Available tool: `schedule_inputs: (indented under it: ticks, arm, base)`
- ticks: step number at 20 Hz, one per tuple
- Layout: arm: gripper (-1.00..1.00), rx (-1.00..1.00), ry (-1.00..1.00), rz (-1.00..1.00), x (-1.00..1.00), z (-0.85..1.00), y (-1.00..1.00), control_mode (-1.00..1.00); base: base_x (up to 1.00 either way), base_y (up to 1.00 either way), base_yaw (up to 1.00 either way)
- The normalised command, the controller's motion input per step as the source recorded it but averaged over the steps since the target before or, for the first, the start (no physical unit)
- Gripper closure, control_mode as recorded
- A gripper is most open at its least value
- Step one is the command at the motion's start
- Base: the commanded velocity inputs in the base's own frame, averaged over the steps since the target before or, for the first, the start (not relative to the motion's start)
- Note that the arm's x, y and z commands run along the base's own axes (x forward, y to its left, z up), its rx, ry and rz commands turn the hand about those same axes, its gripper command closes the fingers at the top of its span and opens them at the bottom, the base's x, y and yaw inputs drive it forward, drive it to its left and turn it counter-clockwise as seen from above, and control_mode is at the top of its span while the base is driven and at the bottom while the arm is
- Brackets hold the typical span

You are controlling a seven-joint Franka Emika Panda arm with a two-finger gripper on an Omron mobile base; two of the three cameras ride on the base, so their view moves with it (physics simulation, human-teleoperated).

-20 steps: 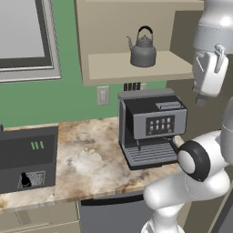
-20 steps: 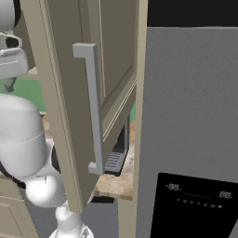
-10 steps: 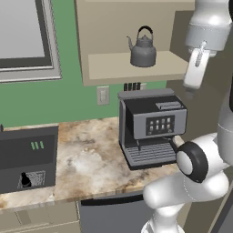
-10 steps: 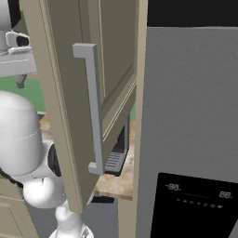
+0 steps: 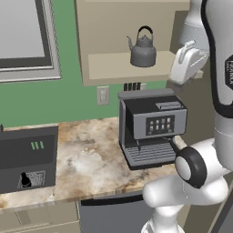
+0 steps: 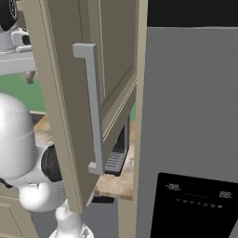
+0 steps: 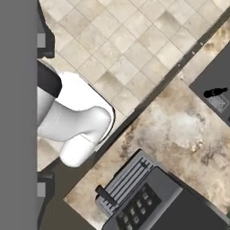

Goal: Open the cabinet, pick the kettle from the cabinet, and place it in the sink.

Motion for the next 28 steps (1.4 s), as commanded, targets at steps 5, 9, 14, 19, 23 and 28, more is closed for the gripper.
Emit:
schedule_inputs:
  ticks: [5,9,14,19,23,28]
  arm:
    - [-1.0,0.0,-0.18,-0.12,0.26,-0.03,-0.02,-1.0]
    - [-1.0,0.0,-0.18,-0.11,0.25,-0.06,-0.03,-1.0]
    - [-1.0,0.0,-0.17,-0.14,0.25,-0.02,-0.07,-1.0]
    - [-1.0,0.01,-0.1,-0.15,0.28,0.0,-0.11,-1.0]
    - [-1.0,0.0,-0.11,-0.14,0.28,0.01,-0.1,-1.0]
    - [-1.0,0.02,-0.15,-0.13,0.27,0.0,-0.09,-1.0]
  base:
    - [0.0,0.0,0.0]
    - [0.0,0.0,0.0]
    - [0.0,0.0,0.0]
    - [0.0,0.0,0.0]
    - [0.0,0.0,0.0]
    - [0.0,0.0,0.0]
